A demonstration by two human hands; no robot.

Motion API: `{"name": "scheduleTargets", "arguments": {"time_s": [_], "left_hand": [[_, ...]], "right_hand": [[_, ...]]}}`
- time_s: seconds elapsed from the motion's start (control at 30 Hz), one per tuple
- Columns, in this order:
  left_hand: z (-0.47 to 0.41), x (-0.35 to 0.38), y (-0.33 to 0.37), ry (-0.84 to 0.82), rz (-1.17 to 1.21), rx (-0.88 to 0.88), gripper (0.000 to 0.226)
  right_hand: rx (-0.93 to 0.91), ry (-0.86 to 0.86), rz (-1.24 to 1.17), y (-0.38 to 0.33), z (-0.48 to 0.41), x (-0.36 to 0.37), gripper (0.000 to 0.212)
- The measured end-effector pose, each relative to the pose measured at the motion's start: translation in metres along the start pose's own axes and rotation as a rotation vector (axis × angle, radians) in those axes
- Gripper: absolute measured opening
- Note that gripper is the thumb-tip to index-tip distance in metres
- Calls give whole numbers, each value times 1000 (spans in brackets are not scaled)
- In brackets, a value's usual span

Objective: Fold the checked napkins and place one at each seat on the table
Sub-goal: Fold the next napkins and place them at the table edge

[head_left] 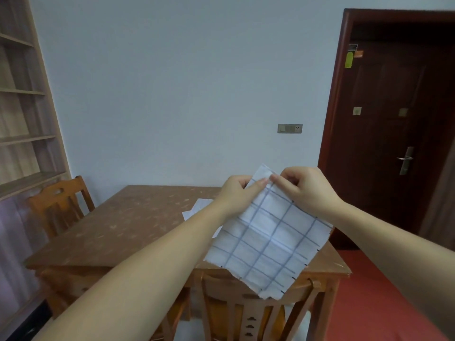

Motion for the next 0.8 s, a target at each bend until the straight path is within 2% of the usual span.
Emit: {"name": "scheduleTargets", "arguments": {"time_s": [0.13, 0.27, 0.37, 0.4, 0.47, 0.53, 0.6, 0.63, 0.67, 0.73, 0.8], "left_hand": [[-4, -14, -7, 81, 84, -39, 46], [0, -17, -13, 77, 143, -92, 52], [8, -16, -23, 14, 77, -153, 30], [9, -16, -26, 8, 53, -154, 30], [9, -19, -32, 45, 30, -140, 41], [5, -23, -36, 114, 47, -122, 52], [3, -26, -34, 176, 67, -89, 55], [2, -27, -33, 199, 63, -77, 53], [1, -28, -34, 226, 61, -62, 51], [1, -29, -35, 294, 69, -57, 45], [0, -30, -38, 332, 101, -63, 49]], "right_hand": [[23, -14, 61, 11, -1, -7, 56], [33, 67, 49, 13, -5, -13, 56], [34, 142, 0, 10, -13, -20, 57], [36, 167, -31, 8, -14, -23, 58], [110, 187, -162, 11, -15, -26, 60], [288, 139, -408, 28, -12, -18, 60], [506, 36, -651, 44, -5, 0, 45], [609, -34, -766, 50, 0, 12, 49], [688, -91, -866, 54, 5, 23, 65], [719, -149, -1033, 51, 13, 38, 75], [673, -195, -1054, 46, 20, 46, 77]]}}
Point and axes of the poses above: each hand's wrist, its own z-axis away from the middle knuckle, its own x-axis out of the palm, y = z × x, the point moved 5 cm from there along -z, towards the middle knuckle, and after that the axes turned 7 degrees about x, right-handed, at the moved point
